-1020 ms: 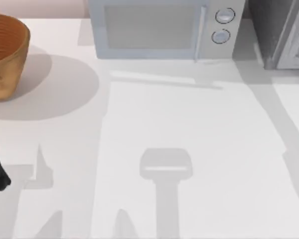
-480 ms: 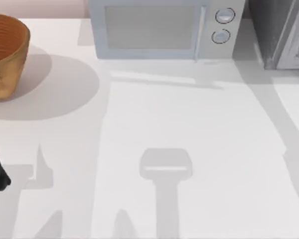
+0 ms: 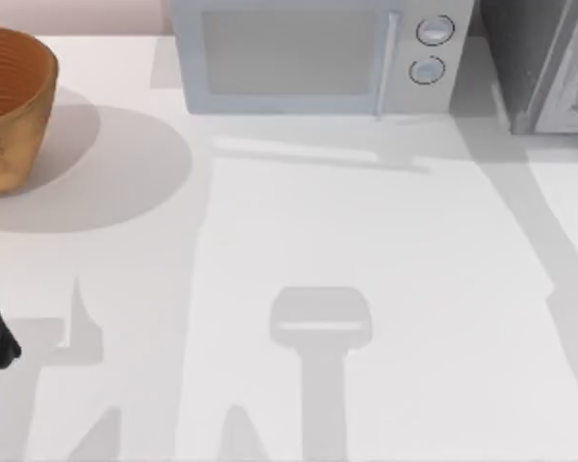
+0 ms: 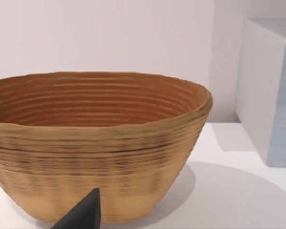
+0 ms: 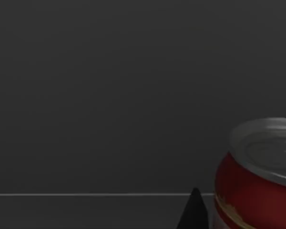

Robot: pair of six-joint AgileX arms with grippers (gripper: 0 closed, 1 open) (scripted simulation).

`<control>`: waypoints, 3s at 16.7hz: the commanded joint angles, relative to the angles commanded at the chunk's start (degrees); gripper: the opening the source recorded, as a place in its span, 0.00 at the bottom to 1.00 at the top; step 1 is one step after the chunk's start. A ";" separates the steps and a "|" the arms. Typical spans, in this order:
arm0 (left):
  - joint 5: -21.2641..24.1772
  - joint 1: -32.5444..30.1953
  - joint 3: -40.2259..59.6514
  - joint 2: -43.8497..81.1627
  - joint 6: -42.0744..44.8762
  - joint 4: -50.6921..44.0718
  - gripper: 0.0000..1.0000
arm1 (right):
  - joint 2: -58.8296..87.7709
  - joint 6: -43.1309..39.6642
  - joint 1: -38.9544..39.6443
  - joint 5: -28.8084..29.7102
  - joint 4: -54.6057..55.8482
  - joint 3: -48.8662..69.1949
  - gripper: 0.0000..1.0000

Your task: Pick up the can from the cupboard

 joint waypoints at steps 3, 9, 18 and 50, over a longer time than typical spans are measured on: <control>0.00 0.00 0.00 0.00 0.00 0.00 1.00 | 0.00 0.00 0.00 0.00 0.00 0.00 0.00; 0.00 0.00 0.00 0.00 0.00 0.00 1.00 | -2.31 0.08 1.61 1.25 -2.00 -0.91 0.00; 0.00 0.00 0.00 0.00 0.00 0.00 1.00 | -23.97 -0.04 14.22 13.73 -18.35 -5.63 0.00; 0.00 0.00 0.00 0.00 0.00 0.00 1.00 | -99.26 -0.66 -14.76 -16.70 14.46 -114.33 0.00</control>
